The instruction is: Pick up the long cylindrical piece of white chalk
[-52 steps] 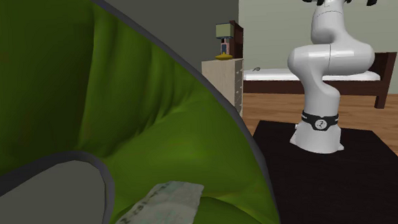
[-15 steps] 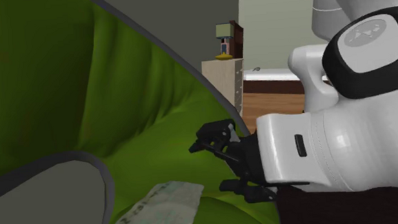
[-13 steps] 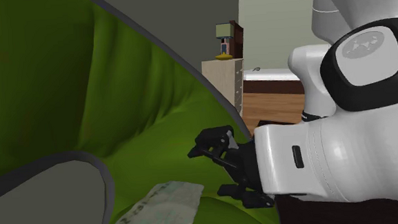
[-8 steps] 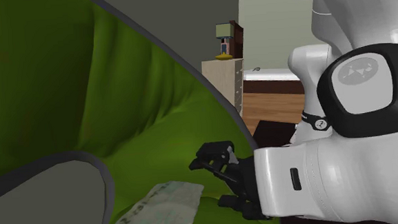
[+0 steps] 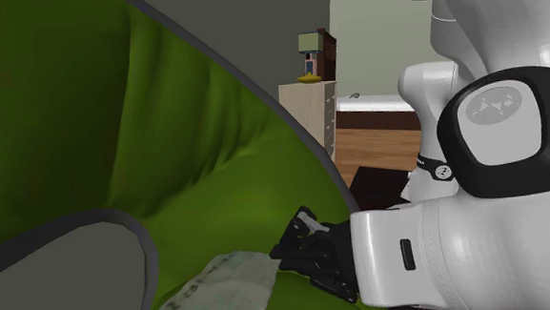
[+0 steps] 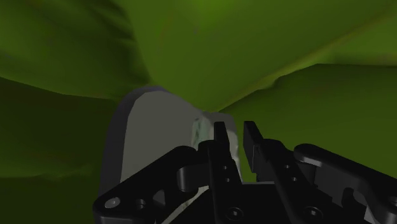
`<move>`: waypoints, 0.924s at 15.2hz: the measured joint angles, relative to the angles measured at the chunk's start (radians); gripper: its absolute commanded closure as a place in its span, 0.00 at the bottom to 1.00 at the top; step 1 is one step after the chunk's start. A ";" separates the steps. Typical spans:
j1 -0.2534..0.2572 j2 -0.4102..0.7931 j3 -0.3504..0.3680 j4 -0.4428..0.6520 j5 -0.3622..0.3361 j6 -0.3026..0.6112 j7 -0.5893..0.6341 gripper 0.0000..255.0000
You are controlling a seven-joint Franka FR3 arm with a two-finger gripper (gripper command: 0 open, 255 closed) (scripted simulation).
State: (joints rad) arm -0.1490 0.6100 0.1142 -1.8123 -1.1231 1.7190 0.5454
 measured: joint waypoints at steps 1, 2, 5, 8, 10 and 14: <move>0.000 0.000 0.000 0.000 0.000 0.000 0.000 1.00; 0.000 0.000 0.000 0.000 0.000 0.000 0.000 1.00; -0.001 -0.012 0.001 -0.003 0.002 -0.004 -0.009 1.00; -0.001 -0.038 0.004 -0.009 0.008 -0.014 -0.025 1.00; -0.003 -0.062 0.005 -0.017 0.012 -0.021 -0.040 1.00; -0.002 -0.101 0.010 -0.022 0.021 -0.039 -0.069 1.00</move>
State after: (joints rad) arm -0.1511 0.5092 0.1238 -1.8342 -1.1016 1.6803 0.4766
